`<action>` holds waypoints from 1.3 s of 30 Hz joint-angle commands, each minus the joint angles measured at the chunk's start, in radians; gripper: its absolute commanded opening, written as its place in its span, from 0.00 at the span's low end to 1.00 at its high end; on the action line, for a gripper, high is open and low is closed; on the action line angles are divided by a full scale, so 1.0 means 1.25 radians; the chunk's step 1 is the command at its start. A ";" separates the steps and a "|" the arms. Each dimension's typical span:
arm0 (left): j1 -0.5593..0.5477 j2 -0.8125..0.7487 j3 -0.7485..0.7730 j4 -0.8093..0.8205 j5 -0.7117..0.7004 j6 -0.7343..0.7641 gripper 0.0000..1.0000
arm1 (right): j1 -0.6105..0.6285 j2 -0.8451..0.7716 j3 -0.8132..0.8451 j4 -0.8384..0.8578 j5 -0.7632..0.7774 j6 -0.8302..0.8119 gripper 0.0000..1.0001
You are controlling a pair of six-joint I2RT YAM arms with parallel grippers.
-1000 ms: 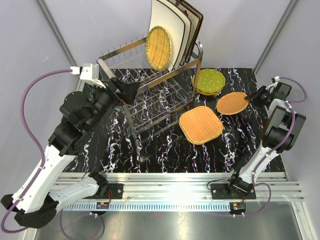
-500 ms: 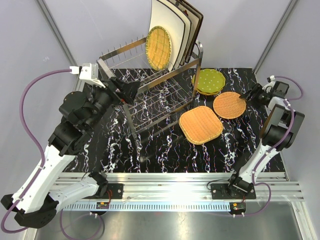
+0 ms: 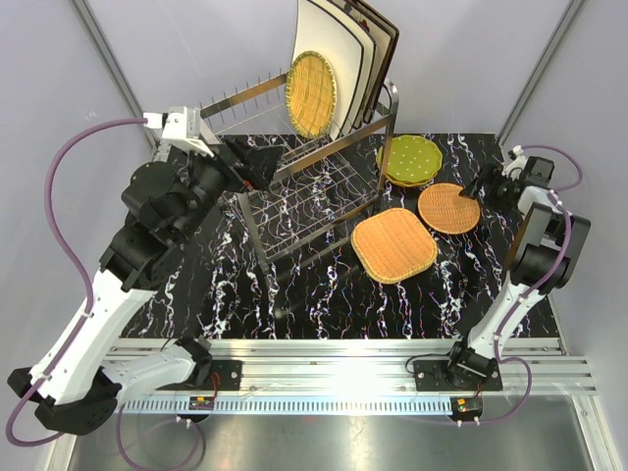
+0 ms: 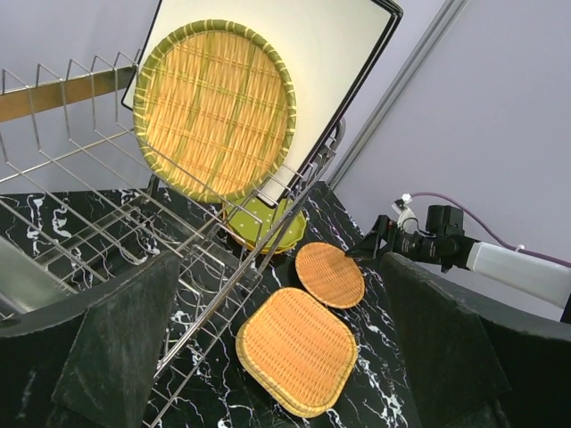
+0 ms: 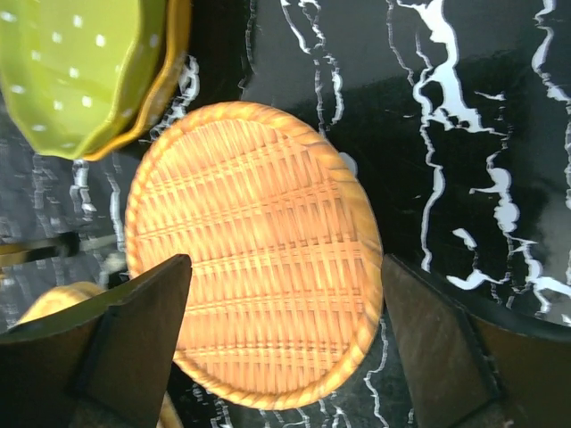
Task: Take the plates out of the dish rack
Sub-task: Place the plate on the table
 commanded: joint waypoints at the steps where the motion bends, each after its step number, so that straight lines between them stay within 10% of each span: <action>1: 0.004 0.031 0.063 0.007 0.017 -0.002 0.99 | 0.012 -0.042 0.039 -0.009 0.072 -0.076 0.95; 19: 0.003 0.217 0.255 -0.080 -0.009 0.016 0.92 | 0.060 -0.220 0.133 -0.239 0.052 -0.278 1.00; 39: -0.012 0.541 0.589 -0.174 -0.108 -0.082 0.63 | 0.157 -0.425 0.159 -0.297 -0.065 -0.147 1.00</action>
